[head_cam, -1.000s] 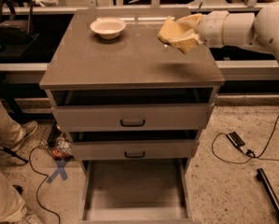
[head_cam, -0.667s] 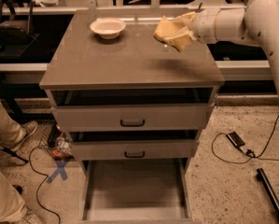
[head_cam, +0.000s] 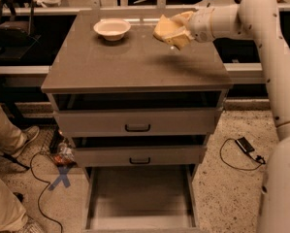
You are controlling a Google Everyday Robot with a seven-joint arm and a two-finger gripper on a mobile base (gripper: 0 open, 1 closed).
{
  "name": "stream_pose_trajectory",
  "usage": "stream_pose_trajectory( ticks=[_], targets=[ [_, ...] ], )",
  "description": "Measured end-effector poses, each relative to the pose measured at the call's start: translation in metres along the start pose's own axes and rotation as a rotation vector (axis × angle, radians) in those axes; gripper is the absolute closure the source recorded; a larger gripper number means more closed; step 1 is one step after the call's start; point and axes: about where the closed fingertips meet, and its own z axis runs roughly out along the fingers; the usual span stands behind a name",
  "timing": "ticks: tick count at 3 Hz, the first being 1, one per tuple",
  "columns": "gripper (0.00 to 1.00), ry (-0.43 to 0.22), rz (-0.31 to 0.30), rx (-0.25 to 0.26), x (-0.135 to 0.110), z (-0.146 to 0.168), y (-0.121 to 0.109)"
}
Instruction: Pick sponge from bottom drawer and place on counter
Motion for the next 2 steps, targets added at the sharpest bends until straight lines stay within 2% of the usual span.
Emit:
stream_pose_trajectory(
  ticks=[1,2],
  targets=[
    [0.0,0.014,0.027,-0.059,0.011,0.02,0.009],
    [0.0,0.011,0.063,-0.053,0.023,0.013,0.007]
  ],
)
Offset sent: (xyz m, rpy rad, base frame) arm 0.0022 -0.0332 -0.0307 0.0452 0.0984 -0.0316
